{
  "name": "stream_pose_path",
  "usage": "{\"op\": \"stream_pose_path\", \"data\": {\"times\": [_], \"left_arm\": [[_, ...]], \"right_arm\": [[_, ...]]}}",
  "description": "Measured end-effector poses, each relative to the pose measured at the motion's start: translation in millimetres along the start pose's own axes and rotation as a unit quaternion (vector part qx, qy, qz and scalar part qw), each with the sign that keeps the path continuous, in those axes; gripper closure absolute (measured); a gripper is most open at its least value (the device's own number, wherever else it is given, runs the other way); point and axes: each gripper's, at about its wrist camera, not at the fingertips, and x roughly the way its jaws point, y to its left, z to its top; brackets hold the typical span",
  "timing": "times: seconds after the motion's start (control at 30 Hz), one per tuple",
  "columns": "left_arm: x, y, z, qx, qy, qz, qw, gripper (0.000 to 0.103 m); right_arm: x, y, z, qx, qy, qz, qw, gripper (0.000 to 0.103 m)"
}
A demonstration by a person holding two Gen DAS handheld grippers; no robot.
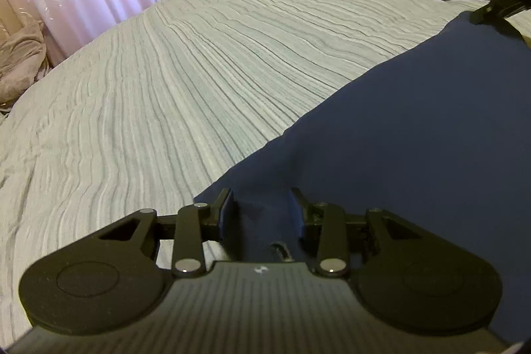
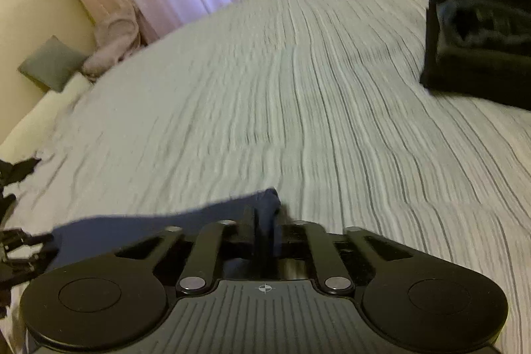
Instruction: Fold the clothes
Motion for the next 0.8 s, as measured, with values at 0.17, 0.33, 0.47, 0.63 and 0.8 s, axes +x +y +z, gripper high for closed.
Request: {"op": "stream_pose_path", "data": {"times": [0.17, 0.33, 0.47, 0.63, 0.8], "left_arm": [[-42.6, -1.9, -13.8, -0.015, -0.026, -0.009, 0.9995, 0.074], [-89.8, -35.2, -42.1, -0.013, -0.053, -0.075, 0.9957, 0.073], [-95.2, -65.6, -79.2, 0.006, -0.015, -0.085, 0.9963, 0.073], [-123.1, -58.0, -116.8, -0.002, 0.0, -0.048, 0.9988, 0.07], [-155.9, -34.4, -146.3, -0.007, -0.005, 0.003, 1.0, 0.066]], "right_arm": [[-63.5, 21.1, -27.9, -0.048, -0.05, -0.004, 0.998, 0.042], [-120.6, 57.0, -98.2, -0.083, -0.051, 0.117, 0.988, 0.042], [-125.4, 64.3, -162.2, -0.1, 0.005, 0.126, 0.987, 0.042], [-145.6, 61.0, -186.3, -0.12, 0.002, 0.06, 0.991, 0.042], [-166.0, 133.8, -207.9, -0.219, -0.022, 0.069, 0.973, 0.041]]}}
